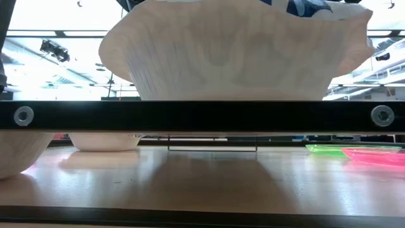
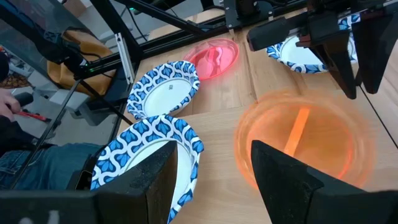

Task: Place and stack plates onto a shelf
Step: Stack the blue patterned bowl on the blue patterned bowl on the shelf

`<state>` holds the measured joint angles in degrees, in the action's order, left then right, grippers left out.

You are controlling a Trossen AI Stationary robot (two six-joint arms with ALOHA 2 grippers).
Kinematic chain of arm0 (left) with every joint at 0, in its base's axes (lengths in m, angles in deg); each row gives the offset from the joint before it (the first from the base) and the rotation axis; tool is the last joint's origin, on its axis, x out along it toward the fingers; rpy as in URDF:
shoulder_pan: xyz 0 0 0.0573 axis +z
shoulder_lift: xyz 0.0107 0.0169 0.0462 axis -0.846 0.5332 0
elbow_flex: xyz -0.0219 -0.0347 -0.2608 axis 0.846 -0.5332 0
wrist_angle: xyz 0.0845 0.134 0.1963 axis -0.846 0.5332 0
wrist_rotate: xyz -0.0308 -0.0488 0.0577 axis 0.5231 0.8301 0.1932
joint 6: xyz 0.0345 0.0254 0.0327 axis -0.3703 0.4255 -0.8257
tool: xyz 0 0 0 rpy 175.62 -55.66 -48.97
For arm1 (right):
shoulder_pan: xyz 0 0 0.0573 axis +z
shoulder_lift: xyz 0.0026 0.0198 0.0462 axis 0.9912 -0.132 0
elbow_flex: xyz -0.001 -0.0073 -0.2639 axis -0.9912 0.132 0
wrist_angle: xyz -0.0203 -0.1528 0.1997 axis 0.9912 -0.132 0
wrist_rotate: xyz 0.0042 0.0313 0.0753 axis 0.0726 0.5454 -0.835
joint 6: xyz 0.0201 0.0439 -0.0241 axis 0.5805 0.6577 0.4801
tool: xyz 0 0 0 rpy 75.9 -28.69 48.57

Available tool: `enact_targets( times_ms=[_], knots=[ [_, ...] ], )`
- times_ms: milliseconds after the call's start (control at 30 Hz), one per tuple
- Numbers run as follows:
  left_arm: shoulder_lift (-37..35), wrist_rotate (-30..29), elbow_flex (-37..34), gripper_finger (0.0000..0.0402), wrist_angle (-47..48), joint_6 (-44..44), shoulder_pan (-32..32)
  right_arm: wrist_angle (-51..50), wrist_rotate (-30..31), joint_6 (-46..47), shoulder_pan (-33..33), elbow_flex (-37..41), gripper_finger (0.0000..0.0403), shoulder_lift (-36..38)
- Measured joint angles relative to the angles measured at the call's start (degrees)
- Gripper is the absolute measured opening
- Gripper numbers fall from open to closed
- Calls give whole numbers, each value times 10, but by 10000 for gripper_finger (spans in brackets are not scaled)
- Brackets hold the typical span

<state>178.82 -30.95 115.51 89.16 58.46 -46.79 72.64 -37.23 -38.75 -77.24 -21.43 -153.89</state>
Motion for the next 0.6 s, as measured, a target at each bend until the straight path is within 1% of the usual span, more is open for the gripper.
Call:
enact_targets(
  times_ms=[167, 600],
  knots=[
    [0, -4, 0, 102, -10, 5, 0, 0, 0, 0, 0, 0, 210, 0],
    [0, -7, 0, 103, -10, 5, 0, 0, 0, 0, 0, 0, 210, 0]
  ],
)
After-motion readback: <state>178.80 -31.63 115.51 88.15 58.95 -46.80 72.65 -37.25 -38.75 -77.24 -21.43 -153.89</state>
